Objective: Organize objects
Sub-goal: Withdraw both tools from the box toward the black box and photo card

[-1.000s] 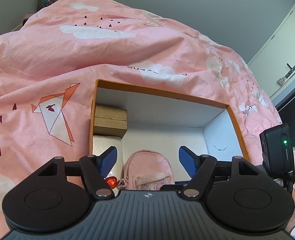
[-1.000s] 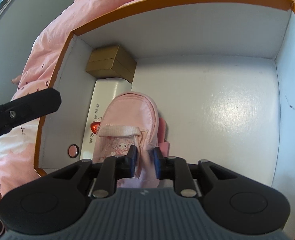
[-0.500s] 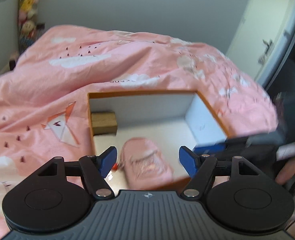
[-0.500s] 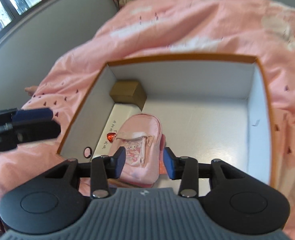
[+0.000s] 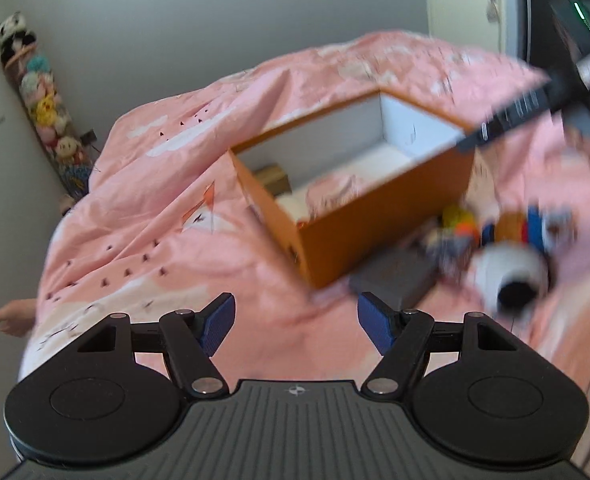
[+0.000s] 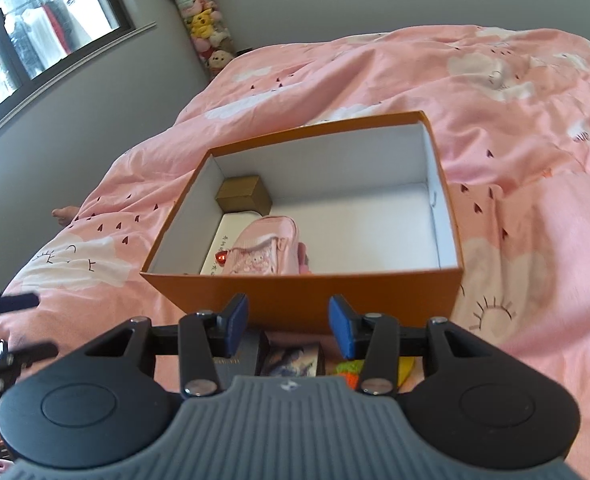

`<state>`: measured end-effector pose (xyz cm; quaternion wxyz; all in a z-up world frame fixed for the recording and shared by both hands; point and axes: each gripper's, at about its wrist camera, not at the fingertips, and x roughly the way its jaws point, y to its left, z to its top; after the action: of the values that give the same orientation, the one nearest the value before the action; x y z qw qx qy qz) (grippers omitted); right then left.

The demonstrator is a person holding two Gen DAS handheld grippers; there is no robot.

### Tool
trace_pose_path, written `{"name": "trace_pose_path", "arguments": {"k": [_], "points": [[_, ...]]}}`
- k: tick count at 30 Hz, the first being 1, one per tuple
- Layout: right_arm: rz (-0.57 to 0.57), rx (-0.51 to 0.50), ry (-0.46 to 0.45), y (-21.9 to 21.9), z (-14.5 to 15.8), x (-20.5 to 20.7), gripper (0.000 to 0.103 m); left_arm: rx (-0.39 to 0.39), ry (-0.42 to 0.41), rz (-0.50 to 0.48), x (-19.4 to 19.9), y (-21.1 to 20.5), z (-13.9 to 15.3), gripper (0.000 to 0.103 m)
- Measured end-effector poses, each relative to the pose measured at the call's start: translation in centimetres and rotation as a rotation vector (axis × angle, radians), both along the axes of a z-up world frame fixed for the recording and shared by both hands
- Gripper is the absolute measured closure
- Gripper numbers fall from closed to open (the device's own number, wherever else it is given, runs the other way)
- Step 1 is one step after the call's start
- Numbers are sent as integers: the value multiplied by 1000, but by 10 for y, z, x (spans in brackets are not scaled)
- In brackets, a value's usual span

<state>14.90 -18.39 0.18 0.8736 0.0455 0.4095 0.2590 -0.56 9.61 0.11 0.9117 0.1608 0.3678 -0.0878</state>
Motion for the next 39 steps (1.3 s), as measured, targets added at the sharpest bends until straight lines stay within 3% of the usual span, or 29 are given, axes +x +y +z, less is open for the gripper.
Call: {"name": "trace_pose_path", "arguments": {"k": [8,11,14,16,24,32,39], "points": [[-38,-11,12,-7,-3,-13,55,91,29,-7,-31,2,-27,22],[-43,-22,14,-8,-5,-15,55,68,23,-15,-32,4,-28,22],[-56,-27,17,-10,-6,-16,55,97,-66,-24,-28,2,-16,21],[-56,-41,17,-9,-7,-15,55,100,-122,-41,-22,-4,-4,14],[33,-162,134,11,-36,-6,50,-49,-74,-84,16,-31,1,14],[169,-275,217,49,-64,16,49,-219,45,18,54,-33,-15,14],[304,-391,270,78,-85,30,40,-363,166,146,78,-28,-27,14]]}}
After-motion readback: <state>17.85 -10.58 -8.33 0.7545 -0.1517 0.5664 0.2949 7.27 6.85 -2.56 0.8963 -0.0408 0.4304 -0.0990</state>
